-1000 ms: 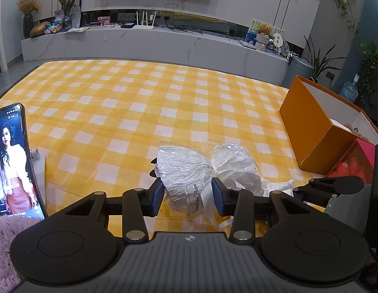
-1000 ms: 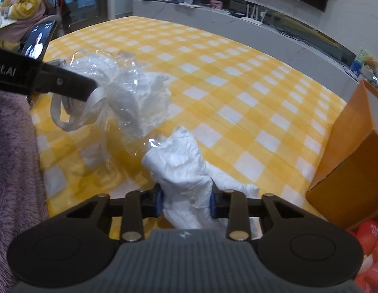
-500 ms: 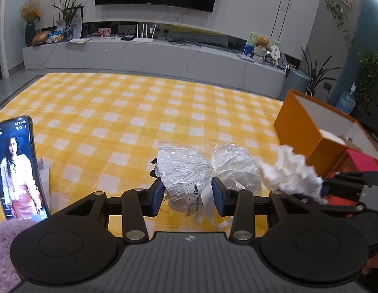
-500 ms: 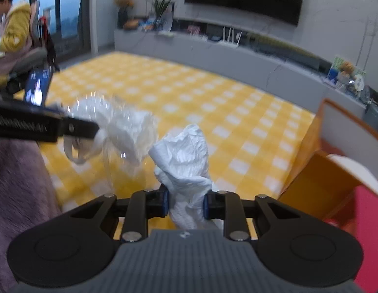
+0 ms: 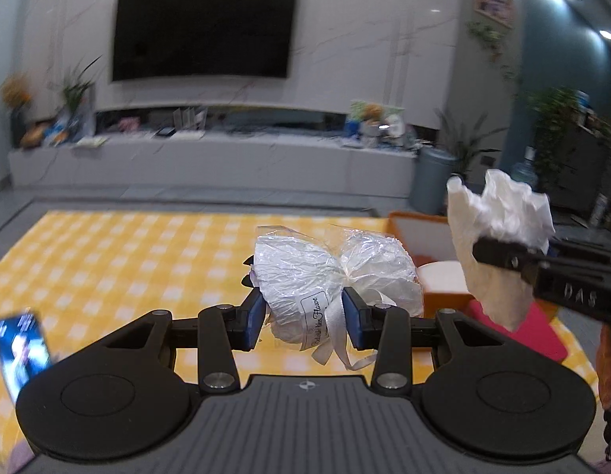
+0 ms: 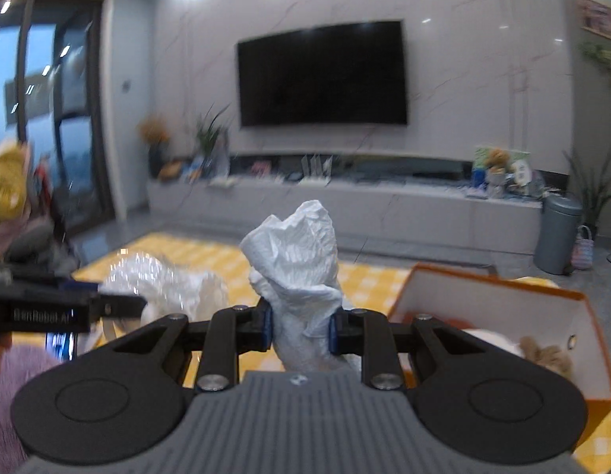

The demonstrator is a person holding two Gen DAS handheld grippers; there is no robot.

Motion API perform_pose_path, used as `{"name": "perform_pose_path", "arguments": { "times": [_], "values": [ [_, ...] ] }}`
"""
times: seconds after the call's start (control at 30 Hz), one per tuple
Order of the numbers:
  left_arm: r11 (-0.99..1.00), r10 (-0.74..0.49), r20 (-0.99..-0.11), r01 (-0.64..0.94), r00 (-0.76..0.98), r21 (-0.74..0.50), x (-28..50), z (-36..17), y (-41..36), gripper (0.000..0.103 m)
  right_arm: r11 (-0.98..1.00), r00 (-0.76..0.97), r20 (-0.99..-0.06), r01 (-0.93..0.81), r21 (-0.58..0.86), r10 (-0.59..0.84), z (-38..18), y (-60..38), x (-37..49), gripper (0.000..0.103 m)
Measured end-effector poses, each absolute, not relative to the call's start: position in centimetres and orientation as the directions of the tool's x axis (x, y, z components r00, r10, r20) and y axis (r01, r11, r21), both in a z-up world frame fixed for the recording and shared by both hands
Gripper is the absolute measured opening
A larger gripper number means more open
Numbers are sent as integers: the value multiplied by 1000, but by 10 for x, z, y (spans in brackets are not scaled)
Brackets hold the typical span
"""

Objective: Organize soft objects
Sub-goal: 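Lift the bundle and cloth pad with both tools over the orange box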

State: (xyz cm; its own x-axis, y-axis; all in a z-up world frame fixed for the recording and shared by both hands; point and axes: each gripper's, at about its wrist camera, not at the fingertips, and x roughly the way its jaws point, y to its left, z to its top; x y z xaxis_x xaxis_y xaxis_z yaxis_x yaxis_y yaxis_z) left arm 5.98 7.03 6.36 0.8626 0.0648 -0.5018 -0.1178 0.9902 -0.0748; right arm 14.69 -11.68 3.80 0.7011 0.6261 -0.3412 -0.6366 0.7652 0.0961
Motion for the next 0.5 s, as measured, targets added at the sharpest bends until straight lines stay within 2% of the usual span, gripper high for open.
{"name": "perform_pose_path", "arguments": {
  "times": [0.23, 0.37, 0.5],
  "values": [
    [999, -5, -464, 24, 886, 35, 118, 83, 12, 47, 840, 792, -280, -495, 223, 542, 49, -187, 178, 24],
    [990, -66, -475, 117, 878, 79, 158, 83, -19, 47, 883, 840, -295, -388, 263, 456, 46, -217, 204, 24],
    [971, -97, -533, 197, 841, 134, 201, 69, -48, 47, 898, 842, -337, -336, 283, 421, 35, -230, 235, 24]
  ]
}}
